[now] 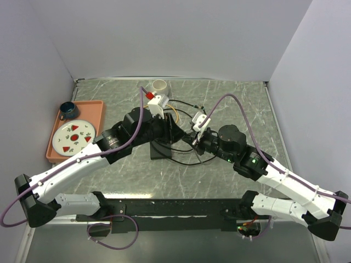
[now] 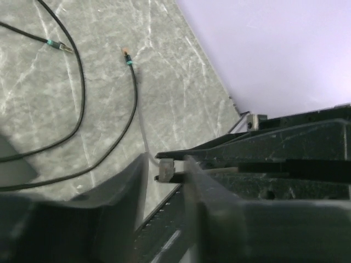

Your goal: Insert the plug into the switch port

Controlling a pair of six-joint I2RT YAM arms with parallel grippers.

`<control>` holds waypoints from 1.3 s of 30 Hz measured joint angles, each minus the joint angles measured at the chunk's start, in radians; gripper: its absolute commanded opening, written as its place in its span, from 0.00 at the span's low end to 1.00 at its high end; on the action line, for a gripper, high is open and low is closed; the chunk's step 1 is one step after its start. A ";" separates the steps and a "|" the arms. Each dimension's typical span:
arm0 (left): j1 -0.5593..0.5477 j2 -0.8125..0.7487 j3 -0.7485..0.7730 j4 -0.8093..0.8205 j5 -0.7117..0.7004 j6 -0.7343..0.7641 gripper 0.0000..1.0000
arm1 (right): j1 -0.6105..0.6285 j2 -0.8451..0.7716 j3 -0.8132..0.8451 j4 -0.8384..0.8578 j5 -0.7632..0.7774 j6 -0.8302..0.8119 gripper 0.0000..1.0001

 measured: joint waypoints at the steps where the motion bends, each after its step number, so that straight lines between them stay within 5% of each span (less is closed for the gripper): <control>1: 0.005 0.000 0.000 0.000 -0.002 0.008 0.79 | 0.000 0.000 -0.003 0.000 0.004 0.000 0.00; 8: 0.127 -0.006 -0.007 -0.013 -0.004 0.007 0.95 | 0.000 0.000 -0.005 -0.009 0.019 0.000 0.00; 22: 0.498 -0.058 -0.323 -0.008 0.018 -0.008 0.95 | 0.021 0.042 -0.003 -0.124 -0.097 0.010 0.00; 39: 0.623 0.049 -0.523 0.180 0.076 -0.032 0.94 | 0.185 0.418 -0.087 -0.050 -0.194 0.089 0.00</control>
